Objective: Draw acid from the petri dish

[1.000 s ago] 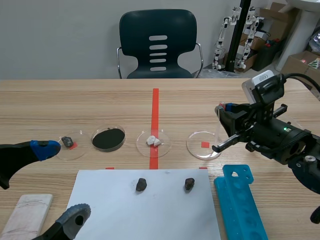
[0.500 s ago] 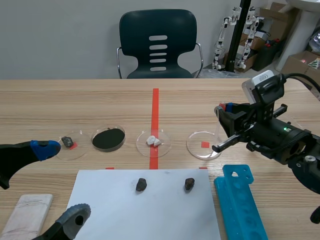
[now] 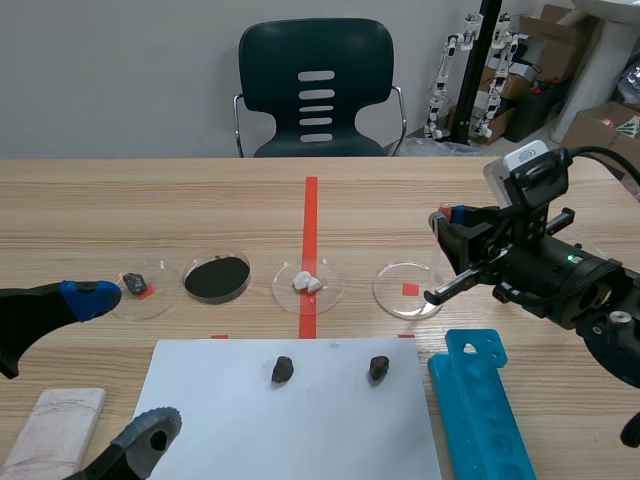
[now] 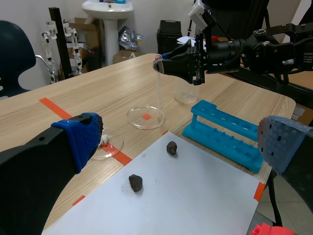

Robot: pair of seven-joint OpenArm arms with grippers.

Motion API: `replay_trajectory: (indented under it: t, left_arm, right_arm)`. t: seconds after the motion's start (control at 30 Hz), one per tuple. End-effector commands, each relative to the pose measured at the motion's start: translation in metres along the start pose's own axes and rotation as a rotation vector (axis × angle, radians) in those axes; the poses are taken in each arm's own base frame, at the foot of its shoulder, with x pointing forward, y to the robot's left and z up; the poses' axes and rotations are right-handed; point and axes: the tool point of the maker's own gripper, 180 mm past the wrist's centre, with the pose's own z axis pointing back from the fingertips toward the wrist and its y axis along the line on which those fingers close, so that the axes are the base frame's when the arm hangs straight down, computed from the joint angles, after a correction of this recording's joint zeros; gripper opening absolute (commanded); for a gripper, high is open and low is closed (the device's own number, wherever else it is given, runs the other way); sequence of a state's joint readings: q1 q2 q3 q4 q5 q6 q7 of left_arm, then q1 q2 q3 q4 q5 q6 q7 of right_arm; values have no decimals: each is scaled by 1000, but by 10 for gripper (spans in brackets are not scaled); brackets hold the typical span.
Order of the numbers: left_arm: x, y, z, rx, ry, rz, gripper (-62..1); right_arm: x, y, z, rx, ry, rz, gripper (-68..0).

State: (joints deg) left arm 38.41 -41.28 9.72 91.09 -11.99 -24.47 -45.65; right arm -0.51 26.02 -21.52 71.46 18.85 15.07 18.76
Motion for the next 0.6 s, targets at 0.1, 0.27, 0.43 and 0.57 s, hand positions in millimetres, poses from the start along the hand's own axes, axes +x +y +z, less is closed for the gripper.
replay_trajectory:
  t: [0.1, 0.27, 0.43, 0.57]
  left_arm:
    - [7, -1, -2, 2, -32, 4, 14]
    - [7, -1, -2, 2, -32, 4, 14]
    - [7, -1, -2, 2, -32, 4, 14]
    - [7, -1, -2, 2, -31, 4, 14]
  right_arm:
    - [14, -5, -5, -7, -43, 3, -611]
    - [14, -5, -5, -7, -43, 3, -611]
    - [14, -5, -5, -7, -43, 3, -611]
    - [16, -5, -5, -7, -54, 3, -611]
